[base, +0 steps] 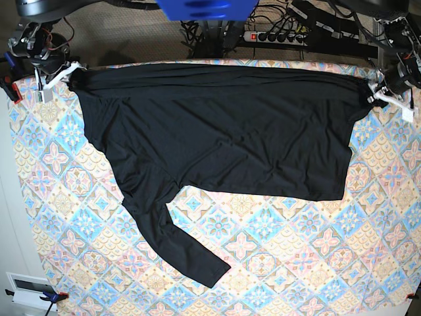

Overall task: Layout the t-shirt on the table in an organized manner, then fold the t-shirt properly
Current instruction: 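Hold the shirt edge with both grippers and stretch it taut apart, then release the edge and move both grippers to the shirt's side edges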

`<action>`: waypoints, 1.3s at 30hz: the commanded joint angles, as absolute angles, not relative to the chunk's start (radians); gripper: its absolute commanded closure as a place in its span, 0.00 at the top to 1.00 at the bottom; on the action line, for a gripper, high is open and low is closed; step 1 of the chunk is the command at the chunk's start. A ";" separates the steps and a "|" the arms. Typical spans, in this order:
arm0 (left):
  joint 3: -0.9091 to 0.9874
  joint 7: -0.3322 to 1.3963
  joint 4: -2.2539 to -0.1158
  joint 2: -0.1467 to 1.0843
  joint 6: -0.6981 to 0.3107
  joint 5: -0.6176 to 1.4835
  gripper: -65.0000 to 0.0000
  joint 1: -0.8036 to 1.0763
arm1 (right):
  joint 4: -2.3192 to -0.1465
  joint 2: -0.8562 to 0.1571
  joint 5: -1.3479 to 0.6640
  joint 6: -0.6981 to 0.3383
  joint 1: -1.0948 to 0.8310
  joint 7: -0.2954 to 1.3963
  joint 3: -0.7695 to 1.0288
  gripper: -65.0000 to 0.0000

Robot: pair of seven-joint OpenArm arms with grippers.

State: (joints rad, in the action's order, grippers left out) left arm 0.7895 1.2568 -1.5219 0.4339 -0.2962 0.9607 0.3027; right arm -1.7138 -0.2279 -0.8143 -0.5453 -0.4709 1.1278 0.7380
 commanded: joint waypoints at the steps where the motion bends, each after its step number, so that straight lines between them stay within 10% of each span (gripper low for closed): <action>1: 0.799 1.244 -1.538 0.455 -0.300 0.992 0.42 0.280 | -1.732 -0.243 -0.811 -0.547 -0.476 1.116 0.750 0.18; 39: 0.699 1.237 -1.428 0.325 -0.300 0.636 0.42 -0.278 | -1.879 -0.317 -0.608 -0.549 -0.348 1.030 0.662 0.32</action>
State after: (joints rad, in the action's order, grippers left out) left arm 0.7029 1.2461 -1.4090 0.3145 -0.2970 0.6067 -0.2588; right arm -1.8618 -0.3096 -0.6025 -0.5453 -0.3397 1.0359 0.6533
